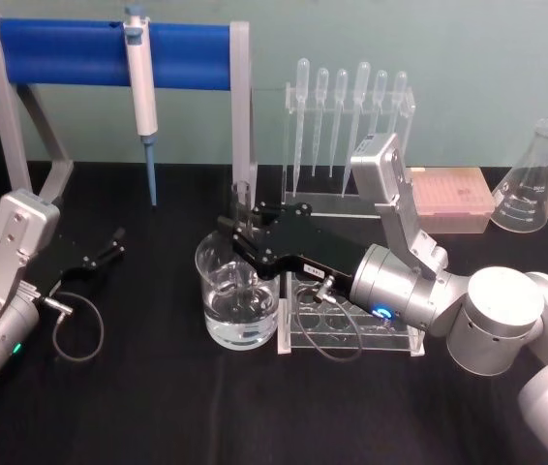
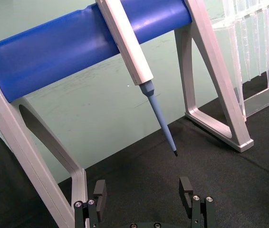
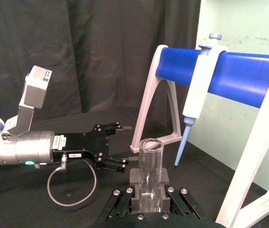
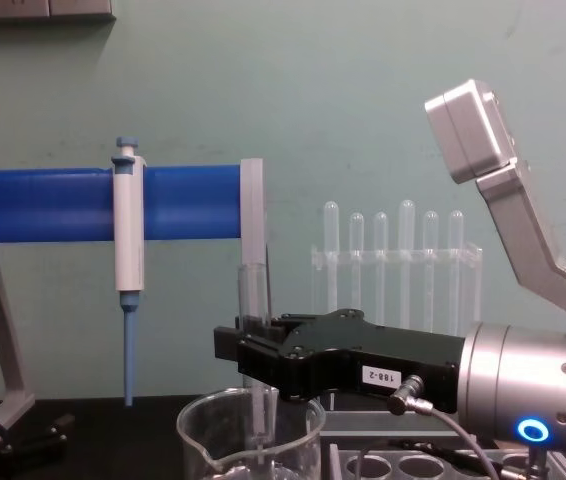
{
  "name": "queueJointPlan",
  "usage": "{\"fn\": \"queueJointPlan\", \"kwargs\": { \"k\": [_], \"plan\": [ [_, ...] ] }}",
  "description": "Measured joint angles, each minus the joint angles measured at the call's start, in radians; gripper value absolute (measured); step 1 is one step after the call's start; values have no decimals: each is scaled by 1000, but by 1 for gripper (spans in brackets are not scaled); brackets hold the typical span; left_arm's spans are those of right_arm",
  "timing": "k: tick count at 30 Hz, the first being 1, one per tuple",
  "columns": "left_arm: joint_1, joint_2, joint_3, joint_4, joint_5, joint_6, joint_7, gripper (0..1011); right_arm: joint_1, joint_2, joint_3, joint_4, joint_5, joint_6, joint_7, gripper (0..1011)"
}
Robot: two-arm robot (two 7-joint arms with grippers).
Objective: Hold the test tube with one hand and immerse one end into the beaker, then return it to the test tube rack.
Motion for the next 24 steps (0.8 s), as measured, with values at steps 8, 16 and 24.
{"fn": "queueJointPlan", "kwargs": {
  "k": [8, 16, 24],
  "plan": [
    [0, 0, 0, 0, 0, 0, 0, 1000, 0, 0, 0, 0, 0, 0, 0, 225],
    [0, 0, 0, 0, 0, 0, 0, 1000, 0, 0, 0, 0, 0, 0, 0, 225],
    [0, 0, 0, 0, 0, 0, 0, 1000, 0, 0, 0, 0, 0, 0, 0, 225]
  ]
}}
